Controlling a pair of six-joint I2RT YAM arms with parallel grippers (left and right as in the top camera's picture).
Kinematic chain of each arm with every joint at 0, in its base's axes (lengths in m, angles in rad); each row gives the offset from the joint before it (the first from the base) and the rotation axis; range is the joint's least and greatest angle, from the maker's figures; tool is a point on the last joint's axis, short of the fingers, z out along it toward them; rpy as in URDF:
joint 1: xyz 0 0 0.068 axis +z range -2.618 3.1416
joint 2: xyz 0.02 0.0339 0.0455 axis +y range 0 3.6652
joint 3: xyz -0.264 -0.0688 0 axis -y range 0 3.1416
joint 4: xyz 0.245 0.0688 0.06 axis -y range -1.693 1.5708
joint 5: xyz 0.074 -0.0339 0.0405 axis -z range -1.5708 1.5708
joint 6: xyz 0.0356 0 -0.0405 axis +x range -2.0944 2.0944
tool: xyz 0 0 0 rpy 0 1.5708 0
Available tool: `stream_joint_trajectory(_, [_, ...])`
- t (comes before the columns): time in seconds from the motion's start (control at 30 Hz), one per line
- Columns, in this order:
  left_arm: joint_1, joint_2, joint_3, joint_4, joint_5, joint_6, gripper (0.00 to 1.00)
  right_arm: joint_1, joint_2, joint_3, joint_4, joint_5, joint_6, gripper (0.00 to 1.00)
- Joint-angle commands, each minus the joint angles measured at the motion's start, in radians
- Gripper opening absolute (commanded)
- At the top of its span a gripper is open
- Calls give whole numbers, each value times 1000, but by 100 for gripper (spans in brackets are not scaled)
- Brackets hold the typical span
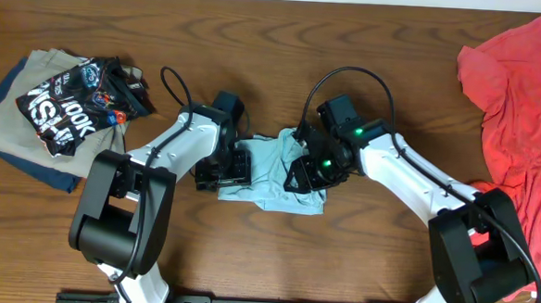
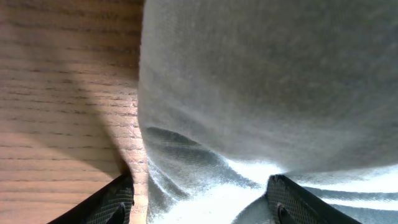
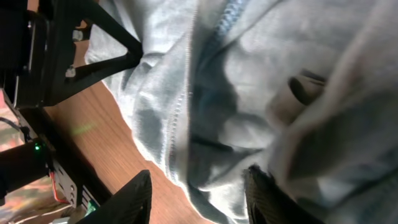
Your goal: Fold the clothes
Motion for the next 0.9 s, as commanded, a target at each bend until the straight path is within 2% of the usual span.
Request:
stream_joint_trajectory(0.0, [0,7,-28,-1,-21,-13,70,44,-16,-1,9,-28,-14,42])
stream_joint_trajectory(0.2, [0,7,-28,2,-20,-13,70,76,-16,-1,12,16,-10,30])
stream_joint_trajectory(0.27, [0,7,-28,2,-20,-13,70,81,-16,-1,10,51,-8,8])
stream_joint_trajectory(0.3, [0,7,-28,2,-20,-13,70,82,-16,-1,10,78,11,1])
stream_joint_trajectory(0.5, [0,7,-28,2,-21,-13,70,67,-16,-1,-114,196,169,1])
stream_joint_trajectory(0.67, [0,7,-28,2,-20,-13,70,63,-16,-2,-284,253,174,1])
stream_joint_trajectory(0.87, [0,7,-28,-4,-20,-13,70,60,-16,2,-277,291,174,8])
